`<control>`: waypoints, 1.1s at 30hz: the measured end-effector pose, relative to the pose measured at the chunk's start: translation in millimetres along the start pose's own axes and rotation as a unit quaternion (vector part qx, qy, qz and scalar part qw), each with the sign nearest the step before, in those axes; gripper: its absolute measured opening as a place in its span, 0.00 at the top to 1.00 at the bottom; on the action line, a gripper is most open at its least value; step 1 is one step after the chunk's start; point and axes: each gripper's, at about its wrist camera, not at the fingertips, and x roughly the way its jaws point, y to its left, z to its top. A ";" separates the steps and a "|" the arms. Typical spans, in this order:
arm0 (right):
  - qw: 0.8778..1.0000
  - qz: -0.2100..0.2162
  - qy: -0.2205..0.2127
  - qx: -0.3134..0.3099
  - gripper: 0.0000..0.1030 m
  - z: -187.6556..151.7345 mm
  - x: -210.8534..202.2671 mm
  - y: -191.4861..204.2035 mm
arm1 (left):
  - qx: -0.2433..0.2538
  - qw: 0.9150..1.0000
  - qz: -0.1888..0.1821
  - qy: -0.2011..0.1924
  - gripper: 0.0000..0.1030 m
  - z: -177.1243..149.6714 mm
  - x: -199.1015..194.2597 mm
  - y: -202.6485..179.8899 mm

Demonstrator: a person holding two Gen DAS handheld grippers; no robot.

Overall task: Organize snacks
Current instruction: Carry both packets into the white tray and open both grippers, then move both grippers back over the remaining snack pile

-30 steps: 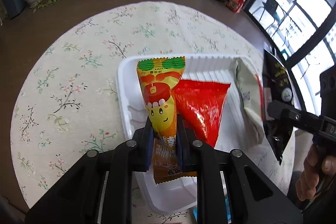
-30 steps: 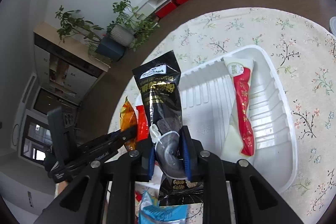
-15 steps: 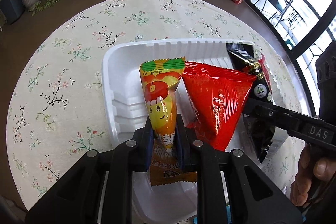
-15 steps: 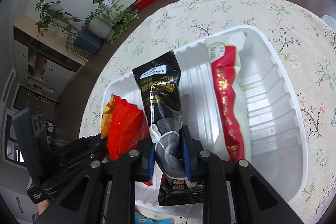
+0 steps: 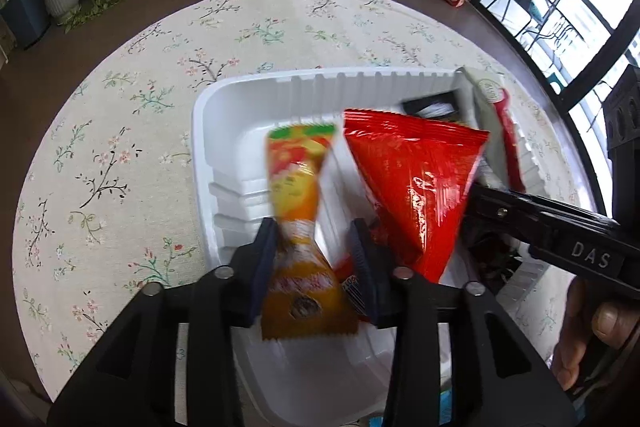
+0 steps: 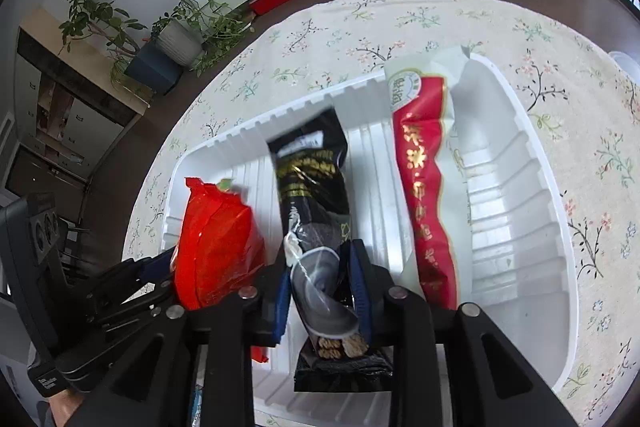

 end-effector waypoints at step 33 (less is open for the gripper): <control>0.962 0.060 -0.069 -0.258 0.26 -136.5 -169.6 -10.2 | -0.040 0.994 -0.034 -0.095 0.00 -208.1 -158.6 -20.5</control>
